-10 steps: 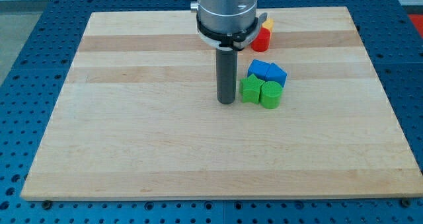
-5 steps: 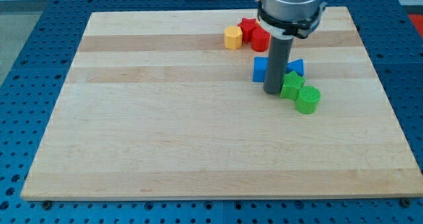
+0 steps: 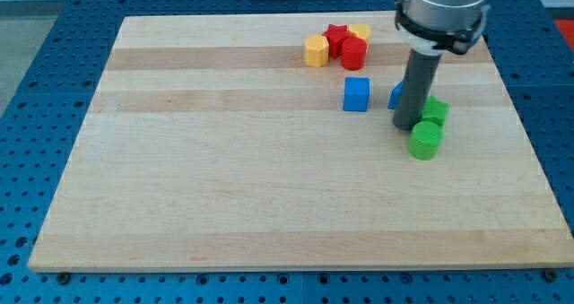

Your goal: Push the green star towards the right center of the board

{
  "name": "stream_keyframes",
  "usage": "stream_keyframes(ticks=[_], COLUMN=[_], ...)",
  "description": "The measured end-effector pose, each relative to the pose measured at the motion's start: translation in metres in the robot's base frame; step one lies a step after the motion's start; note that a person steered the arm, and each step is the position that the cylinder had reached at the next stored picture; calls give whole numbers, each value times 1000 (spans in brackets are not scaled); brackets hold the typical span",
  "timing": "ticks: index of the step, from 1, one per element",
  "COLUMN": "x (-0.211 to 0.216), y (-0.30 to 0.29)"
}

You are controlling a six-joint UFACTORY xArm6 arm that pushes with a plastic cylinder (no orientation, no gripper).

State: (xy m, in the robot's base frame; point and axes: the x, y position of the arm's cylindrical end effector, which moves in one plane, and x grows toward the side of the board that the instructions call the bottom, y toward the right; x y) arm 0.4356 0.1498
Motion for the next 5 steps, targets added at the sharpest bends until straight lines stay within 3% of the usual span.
stream_keyframes(ticks=[5], x=[-1], y=[16])
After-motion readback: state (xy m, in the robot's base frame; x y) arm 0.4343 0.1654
